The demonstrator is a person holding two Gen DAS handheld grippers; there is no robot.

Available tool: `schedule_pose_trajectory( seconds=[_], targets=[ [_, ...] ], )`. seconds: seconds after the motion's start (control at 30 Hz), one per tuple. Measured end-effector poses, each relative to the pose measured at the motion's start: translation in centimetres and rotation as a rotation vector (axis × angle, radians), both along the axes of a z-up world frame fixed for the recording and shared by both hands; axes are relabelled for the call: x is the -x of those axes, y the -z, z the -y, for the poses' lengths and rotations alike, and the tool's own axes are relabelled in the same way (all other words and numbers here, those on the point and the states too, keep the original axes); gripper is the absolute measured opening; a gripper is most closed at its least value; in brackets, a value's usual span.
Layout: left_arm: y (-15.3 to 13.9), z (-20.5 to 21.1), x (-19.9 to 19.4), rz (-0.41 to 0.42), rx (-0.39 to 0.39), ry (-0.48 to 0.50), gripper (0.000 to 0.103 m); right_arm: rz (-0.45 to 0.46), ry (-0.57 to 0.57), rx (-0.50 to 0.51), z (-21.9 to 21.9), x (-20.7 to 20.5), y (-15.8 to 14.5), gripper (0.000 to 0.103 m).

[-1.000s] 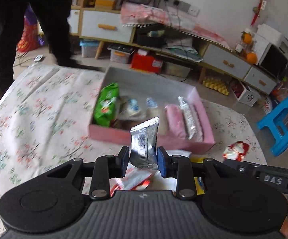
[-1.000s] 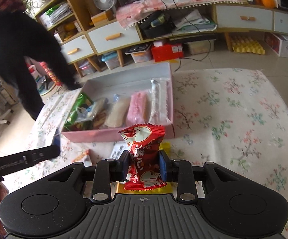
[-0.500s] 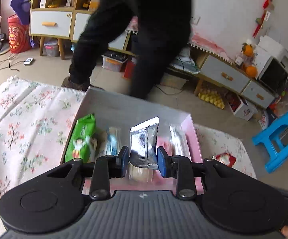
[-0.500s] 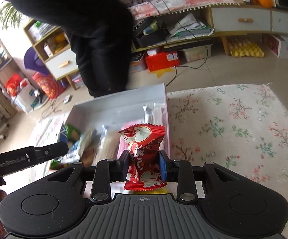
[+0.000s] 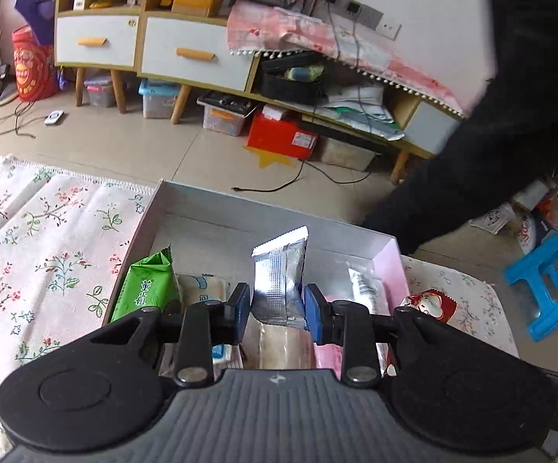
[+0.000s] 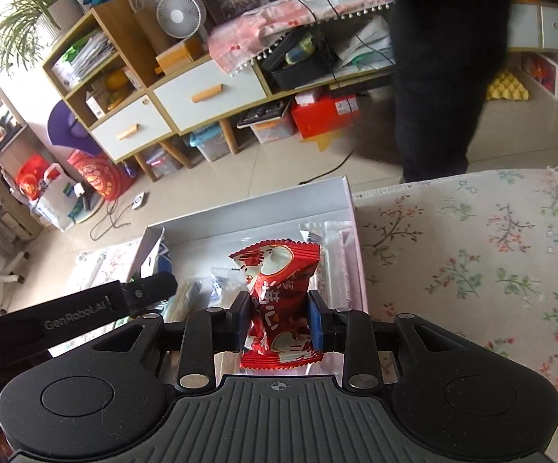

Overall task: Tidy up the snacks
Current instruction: 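Carry silver pack with left tool while right tool carries red pack into box, then open both tools to drop the packs in the box and withdraw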

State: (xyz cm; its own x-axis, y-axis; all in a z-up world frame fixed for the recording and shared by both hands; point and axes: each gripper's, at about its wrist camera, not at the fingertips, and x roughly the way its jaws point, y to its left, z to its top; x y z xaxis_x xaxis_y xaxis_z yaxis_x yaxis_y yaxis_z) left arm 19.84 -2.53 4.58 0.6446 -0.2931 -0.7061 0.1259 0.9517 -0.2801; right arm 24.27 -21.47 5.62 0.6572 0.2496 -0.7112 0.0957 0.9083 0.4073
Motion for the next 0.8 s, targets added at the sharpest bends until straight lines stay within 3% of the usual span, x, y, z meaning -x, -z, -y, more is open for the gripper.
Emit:
schedule_pose_trajectory(
  seconds=[0.23,0.4,0.6,0.8],
  targets=[
    [0.8,-0.3,-1.7,-0.030,0.030,-0.039,0.028,-0.011,0.010,-0.094,-0.6,-2.5,1.1,0.029],
    [1.5,-0.9,-2.3,-0.045,0.038,-0.070,0.030,-0.017,0.040,-0.062,-1.4,-3.3,2.2,0.030],
    [1.0,-1.9,-2.2,-0.060,0.073,-0.138,0.031,0.034,0.091,-0.224,0.3,-3.0,1.9,0.034],
    [-0.3,-2.2,-1.7,-0.041,0.079,-0.139,0.031,0.012,0.084,-0.205,0.2,-2.7,0.5,0.034]
  ],
)
